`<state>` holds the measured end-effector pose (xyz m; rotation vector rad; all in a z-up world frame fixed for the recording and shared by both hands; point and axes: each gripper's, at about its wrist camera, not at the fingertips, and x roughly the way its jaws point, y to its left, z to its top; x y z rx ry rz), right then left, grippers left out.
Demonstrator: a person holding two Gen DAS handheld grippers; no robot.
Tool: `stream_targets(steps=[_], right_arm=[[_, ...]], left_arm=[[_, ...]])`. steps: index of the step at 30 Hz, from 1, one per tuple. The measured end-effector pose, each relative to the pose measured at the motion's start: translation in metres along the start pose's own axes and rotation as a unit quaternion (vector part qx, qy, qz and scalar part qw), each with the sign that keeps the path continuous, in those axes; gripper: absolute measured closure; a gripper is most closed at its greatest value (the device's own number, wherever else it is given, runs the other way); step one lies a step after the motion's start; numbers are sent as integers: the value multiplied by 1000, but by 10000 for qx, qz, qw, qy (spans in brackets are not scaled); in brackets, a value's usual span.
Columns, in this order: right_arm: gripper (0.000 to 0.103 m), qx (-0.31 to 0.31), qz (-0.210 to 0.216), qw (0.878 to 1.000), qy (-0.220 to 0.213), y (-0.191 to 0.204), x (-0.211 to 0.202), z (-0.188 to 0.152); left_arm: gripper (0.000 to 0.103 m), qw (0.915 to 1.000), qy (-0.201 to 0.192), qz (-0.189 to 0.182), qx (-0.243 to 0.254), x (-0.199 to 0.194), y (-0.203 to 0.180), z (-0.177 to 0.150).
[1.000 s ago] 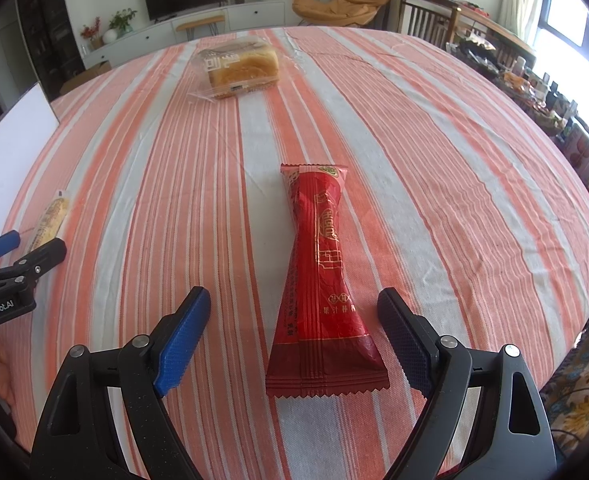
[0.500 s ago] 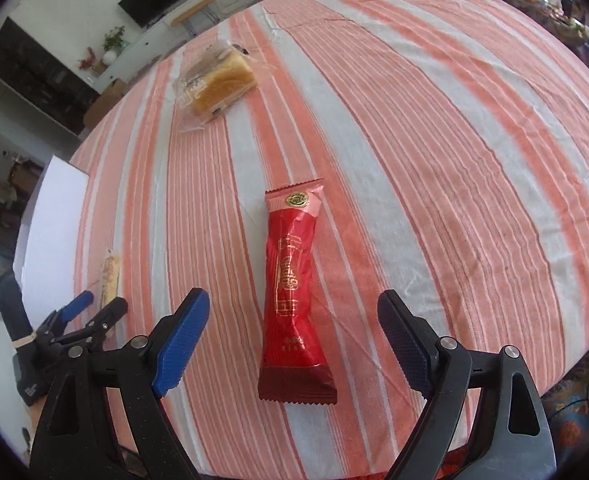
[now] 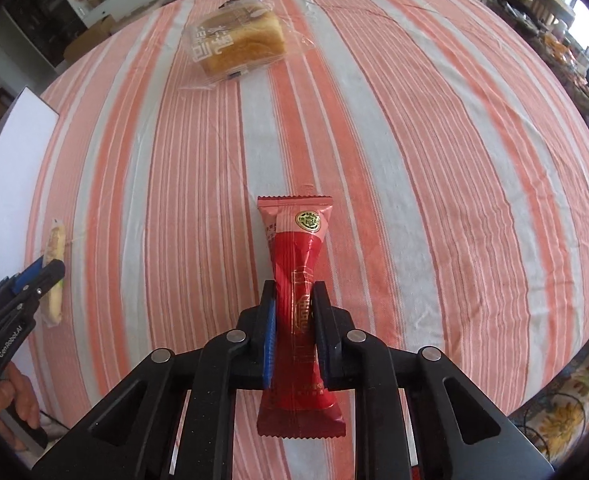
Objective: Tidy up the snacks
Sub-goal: 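Carry the cake bar and red pouch over the box and open both tools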
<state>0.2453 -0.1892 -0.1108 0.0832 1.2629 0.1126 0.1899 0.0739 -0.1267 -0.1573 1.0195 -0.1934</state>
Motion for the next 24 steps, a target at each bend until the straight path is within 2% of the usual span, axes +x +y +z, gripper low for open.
stream_targets(steps=[4, 8, 11, 15, 18, 21, 24], right_arm=[[86, 41, 422, 9983, -397, -2, -34, -27], [87, 226, 578, 9976, -315, -5, -35, -52], [88, 296, 985, 9943, -299, 11, -43, -55], [88, -186, 1555, 9859, -591, 64, -75, -50], [88, -623, 2020, 9741, -806, 118, -101, -44], [88, -1053, 2479, 9583, -957, 172, -126, -40], [88, -1461, 2957, 9388, -996, 228, -146, -42]], left_arm=[[75, 9985, -191, -493, -147, -33, -3, -12], [75, 9959, -326, -840, -113, -65, -11, -25], [75, 9921, -454, -1149, -211, -95, -11, -31], [75, 9866, -761, -1382, -424, -146, 4, -31], [75, 9805, -1070, -1512, -663, -187, 26, -34], [75, 9765, -1347, -1397, -941, -226, 59, -37], [75, 9735, -1613, -1051, -1234, -258, 96, -44]])
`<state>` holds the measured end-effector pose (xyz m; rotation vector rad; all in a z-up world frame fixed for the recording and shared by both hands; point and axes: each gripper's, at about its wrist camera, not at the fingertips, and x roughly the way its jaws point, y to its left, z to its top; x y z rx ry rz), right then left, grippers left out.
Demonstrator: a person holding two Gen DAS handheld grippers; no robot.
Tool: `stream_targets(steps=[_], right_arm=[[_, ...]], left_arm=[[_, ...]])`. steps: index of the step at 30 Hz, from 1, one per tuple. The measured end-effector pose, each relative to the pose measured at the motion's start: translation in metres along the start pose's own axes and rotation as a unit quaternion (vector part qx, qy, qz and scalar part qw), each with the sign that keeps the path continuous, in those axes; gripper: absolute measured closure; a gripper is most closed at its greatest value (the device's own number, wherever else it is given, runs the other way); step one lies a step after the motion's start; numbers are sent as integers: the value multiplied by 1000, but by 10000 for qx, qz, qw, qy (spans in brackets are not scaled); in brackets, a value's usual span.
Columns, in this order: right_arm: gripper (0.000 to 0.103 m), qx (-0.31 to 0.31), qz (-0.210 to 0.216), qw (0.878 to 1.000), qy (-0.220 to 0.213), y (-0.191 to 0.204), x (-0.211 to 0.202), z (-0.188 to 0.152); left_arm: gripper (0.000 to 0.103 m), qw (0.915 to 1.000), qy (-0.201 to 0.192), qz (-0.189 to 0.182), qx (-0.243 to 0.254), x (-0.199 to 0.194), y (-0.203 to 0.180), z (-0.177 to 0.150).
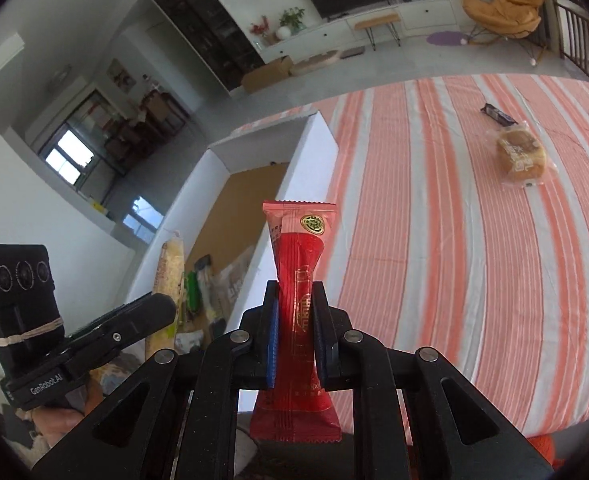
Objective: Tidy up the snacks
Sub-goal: 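Carry the cake bar and red pouch over the box and open both tools, then move both tools back over the table toward the bread bun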
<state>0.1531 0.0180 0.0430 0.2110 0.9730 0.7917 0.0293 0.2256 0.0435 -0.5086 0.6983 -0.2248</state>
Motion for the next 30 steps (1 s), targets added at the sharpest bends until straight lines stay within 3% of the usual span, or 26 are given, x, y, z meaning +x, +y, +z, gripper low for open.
stream_targets(steps=[6, 13, 14, 16, 18, 21, 24, 26, 30], right_arm=[[88, -680, 564, 9958, 251, 77, 53, 5], [83, -959, 643, 9923, 439, 99, 128, -4], [82, -1002, 622, 9922, 401, 98, 133, -5], [76, -1054, 603, 9918, 395, 95, 140, -5], [73, -1028, 627, 9921, 359, 91, 139, -4], [72, -1055, 552, 9929, 51, 84, 119, 1], [60, -1163, 283, 9917, -479, 77, 87, 5], [50, -1212, -2, 9889, -856, 65, 70, 6], [49, -1096, -770, 9832, -1241, 20, 47, -2]], left_arm=[[75, 9906, -451, 1255, -287, -39, 72, 8], [74, 9719, -181, 2271, -591, -17, 138, -17], [70, 9696, -147, 2367, -608, -13, 141, -20], [52, 9664, -102, 2491, -621, -7, 144, -26], [27, 9630, -176, 2607, -666, -4, 144, -30], [22, 9616, -339, 2650, -621, -3, 140, -30], [20, 9650, -358, 2548, -511, -1, 133, -23], [20, 9692, -360, 2399, -415, 0, 124, -24], [19, 9779, -271, 2072, -87, 17, 92, -27]])
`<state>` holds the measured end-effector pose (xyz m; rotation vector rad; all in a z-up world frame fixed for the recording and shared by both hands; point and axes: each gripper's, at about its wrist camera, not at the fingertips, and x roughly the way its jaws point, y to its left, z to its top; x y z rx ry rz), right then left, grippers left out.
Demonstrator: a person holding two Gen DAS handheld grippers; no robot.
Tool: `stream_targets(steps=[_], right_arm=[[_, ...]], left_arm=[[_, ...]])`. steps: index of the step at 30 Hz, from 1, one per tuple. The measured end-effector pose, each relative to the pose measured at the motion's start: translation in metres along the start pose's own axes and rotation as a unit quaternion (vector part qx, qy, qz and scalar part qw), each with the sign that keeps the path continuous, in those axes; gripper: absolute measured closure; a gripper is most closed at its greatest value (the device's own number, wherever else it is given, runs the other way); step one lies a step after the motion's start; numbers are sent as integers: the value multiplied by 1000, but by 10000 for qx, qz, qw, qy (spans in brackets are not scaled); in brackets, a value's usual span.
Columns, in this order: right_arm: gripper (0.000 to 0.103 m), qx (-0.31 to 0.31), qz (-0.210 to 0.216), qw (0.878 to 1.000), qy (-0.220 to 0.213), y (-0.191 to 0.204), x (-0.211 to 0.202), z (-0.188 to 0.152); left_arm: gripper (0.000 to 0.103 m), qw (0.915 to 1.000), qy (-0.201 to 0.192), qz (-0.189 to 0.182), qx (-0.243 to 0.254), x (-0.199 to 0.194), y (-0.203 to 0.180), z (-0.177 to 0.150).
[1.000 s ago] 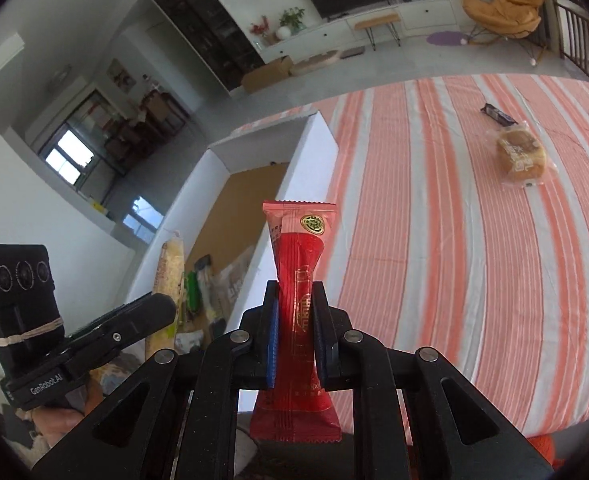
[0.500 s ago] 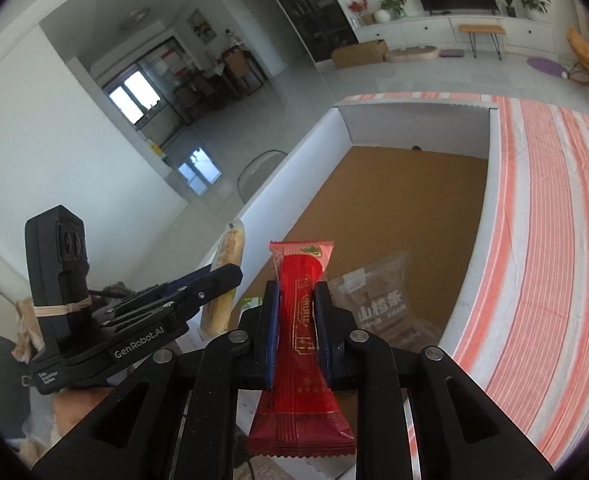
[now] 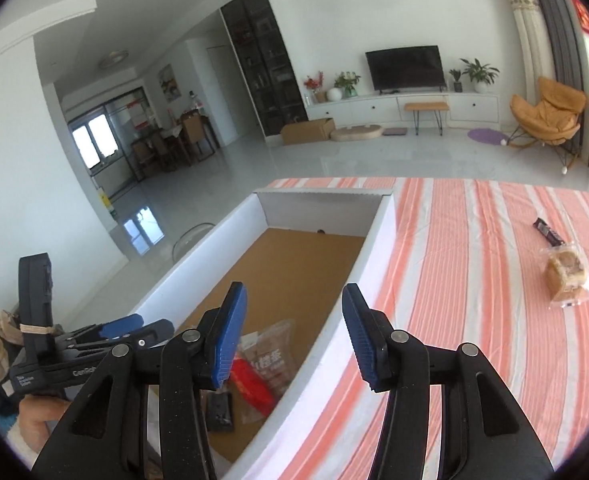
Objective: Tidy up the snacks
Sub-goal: 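Move both tools back over the table toward the bread bun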
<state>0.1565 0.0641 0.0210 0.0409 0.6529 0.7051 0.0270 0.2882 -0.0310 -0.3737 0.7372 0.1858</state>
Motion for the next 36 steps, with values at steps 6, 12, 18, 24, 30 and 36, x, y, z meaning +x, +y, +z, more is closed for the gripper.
stream_targets(steps=[6, 12, 18, 24, 30, 36], right_arm=[[49, 312, -1457, 9883, 339, -94, -10, -57], [49, 1181, -2505, 9596, 496, -174, -44, -114], [49, 1716, -2662, 9476, 420, -203, -75, -144], [46, 1843, -2557, 9489, 152, -208, -82, -149], [43, 1616, -2532, 9537, 131, -202, -78, -152], [43, 1874, -2319, 9545, 35, -215, -83, -157]], left_arm=[[19, 9939, 233, -835, 680, 6, -82, -13], [19, 9716, 800, -1645, 1500, 24, -179, -41], [19, 9532, 1189, -1913, 2015, 47, -246, -57], [19, 9415, 1638, -2095, 2071, 81, -286, -42], [19, 9353, 1948, -2141, 2036, 142, -336, -6], [19, 9319, 2435, -2064, 1724, 233, -388, 22]])
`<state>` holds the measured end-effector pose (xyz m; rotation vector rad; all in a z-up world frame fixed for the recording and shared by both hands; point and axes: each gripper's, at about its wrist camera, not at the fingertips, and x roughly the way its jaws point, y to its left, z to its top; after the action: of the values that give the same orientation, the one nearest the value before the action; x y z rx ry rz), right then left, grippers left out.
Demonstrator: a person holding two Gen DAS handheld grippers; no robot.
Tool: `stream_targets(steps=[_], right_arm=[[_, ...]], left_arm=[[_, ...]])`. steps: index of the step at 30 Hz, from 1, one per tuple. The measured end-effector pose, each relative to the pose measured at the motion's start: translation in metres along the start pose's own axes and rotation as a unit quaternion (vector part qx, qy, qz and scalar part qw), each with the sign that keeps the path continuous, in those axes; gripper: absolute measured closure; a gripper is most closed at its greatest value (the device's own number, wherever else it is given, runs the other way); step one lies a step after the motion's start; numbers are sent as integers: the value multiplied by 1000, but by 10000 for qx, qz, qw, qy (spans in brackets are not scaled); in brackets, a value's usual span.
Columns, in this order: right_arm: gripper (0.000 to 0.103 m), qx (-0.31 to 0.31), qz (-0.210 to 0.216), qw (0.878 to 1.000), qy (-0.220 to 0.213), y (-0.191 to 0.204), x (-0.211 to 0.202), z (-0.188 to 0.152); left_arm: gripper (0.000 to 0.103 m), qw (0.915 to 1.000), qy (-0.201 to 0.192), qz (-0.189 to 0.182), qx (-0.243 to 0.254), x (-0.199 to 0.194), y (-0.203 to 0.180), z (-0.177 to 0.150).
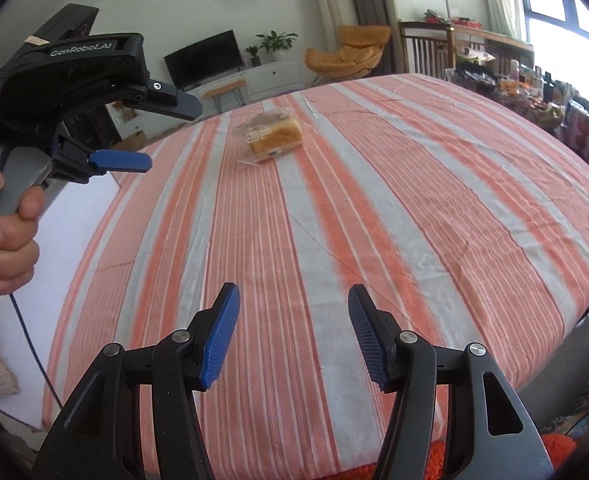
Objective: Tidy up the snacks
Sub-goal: 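Move both tools back over the table toward the bread bun, then close the left tool on the bagged bread bun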
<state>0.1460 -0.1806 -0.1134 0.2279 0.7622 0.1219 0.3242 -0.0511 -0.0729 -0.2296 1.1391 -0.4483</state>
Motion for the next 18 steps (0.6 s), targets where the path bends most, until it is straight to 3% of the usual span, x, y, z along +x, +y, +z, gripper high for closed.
stream_targets(steps=[8, 14, 18], right_arm=[[43, 216, 227, 9995, 36, -11, 1, 1], [43, 271, 365, 9989, 93, -13, 4, 1], [43, 368, 456, 9982, 115, -17, 5, 1]], left_arm=[[15, 9983, 16, 321, -480, 57, -1, 91], [15, 9962, 265, 781, -293, 101, -10, 113], [10, 9924, -29, 1190, -301, 114, -8, 120]])
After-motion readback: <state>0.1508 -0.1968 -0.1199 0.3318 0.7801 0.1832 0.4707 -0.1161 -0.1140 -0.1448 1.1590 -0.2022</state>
